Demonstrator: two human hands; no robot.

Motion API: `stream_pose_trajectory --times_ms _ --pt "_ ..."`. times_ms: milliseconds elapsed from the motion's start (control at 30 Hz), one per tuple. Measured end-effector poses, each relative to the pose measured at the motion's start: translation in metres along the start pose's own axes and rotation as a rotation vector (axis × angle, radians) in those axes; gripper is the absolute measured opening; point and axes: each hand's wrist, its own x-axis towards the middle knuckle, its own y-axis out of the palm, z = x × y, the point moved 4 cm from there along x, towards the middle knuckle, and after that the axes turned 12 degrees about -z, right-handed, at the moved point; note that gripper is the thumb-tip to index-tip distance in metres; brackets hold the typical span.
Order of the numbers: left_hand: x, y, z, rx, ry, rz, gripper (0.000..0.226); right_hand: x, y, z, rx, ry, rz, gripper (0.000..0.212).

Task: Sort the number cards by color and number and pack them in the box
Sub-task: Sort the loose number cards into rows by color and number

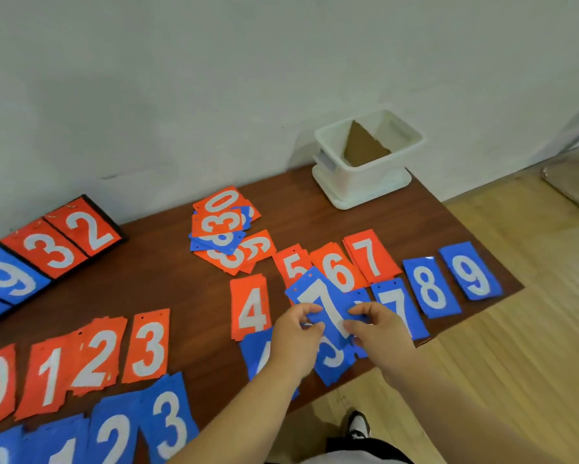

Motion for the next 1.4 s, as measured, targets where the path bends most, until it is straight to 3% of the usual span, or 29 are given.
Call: stream_pose_trajectory --times_ms 233,333,500,667,933,1200,1400 --pt "-0.002 0.124 -0.022 0.271 0.114 0.159 0.022 0.08 -0.097 -0.024 -0.296 -0.1 -0.024 0.015" --pt "0.003 0.16 -0.028 0.425 0.202 0.172 0.029 0.104 -0.116 -0.033 -0.458 -0.169 -0.039 0.014" --pt "0.018 0.198 -0.025 0.832 0.448 0.174 0.052 0.129 -0.113 -0.049 -0.652 -0.241 0.015 0.016" --pt "0.024 0.199 -0.012 0.997 0.447 0.146 0.042 0.138 -0.112 -0.06 -0.756 -0.306 0.042 0.018" --pt "0.033 0.11 -0.013 0.927 0.341 -0.025 0.044 0.136 -0.087 -0.016 -0.699 -0.393 0.01 0.028" --pt "0.077 -0.054 -0.004 0.936 0.165 -0.324 0.055 0.117 0.042 0.058 -0.673 -0.549 0.186 0.039" --pt "0.131 -0.141 0.0 0.914 0.042 -0.408 0.065 0.119 0.127 0.105 -0.753 -0.569 0.256 0.046"
